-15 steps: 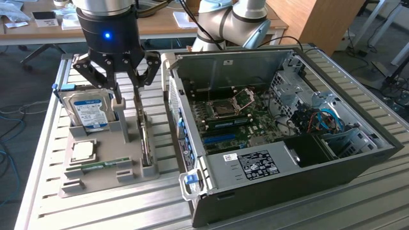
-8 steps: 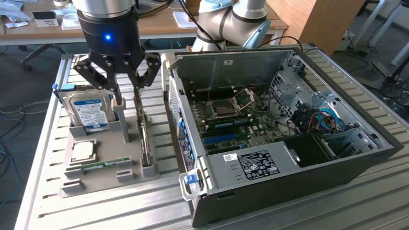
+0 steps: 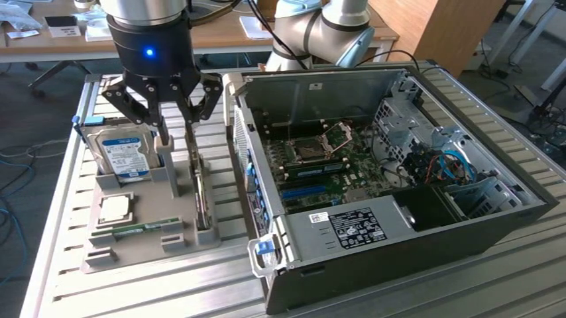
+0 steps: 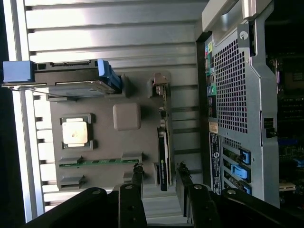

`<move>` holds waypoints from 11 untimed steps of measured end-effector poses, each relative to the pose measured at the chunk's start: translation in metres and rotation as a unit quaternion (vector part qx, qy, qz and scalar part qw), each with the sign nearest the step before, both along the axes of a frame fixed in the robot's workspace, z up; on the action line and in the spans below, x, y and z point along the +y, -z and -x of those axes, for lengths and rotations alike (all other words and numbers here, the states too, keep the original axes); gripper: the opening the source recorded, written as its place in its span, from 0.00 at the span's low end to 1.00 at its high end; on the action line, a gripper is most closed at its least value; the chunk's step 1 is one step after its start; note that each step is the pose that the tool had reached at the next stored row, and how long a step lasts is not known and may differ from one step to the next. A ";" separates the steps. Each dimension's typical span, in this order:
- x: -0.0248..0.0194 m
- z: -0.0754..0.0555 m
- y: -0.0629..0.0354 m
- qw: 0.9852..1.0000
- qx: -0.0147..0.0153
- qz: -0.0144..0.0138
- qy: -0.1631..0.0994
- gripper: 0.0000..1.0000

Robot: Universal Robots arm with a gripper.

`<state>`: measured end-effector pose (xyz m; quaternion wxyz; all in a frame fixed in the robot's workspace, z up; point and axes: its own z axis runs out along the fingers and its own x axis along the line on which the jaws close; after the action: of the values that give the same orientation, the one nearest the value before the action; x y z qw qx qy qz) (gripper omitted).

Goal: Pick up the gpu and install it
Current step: 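Pick up the gpu and move the gpu toward the slot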

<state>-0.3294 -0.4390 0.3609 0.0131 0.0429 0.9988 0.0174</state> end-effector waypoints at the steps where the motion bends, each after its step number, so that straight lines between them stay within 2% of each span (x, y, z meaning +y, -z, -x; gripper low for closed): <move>1: 0.0000 0.000 0.0004 1.000 0.000 0.000 0.000 0.42; 11: 0.0000 0.000 0.0062 1.000 0.000 0.000 0.000 0.42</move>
<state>-0.3294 -0.4390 0.3547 0.0131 0.0429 0.9988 0.0175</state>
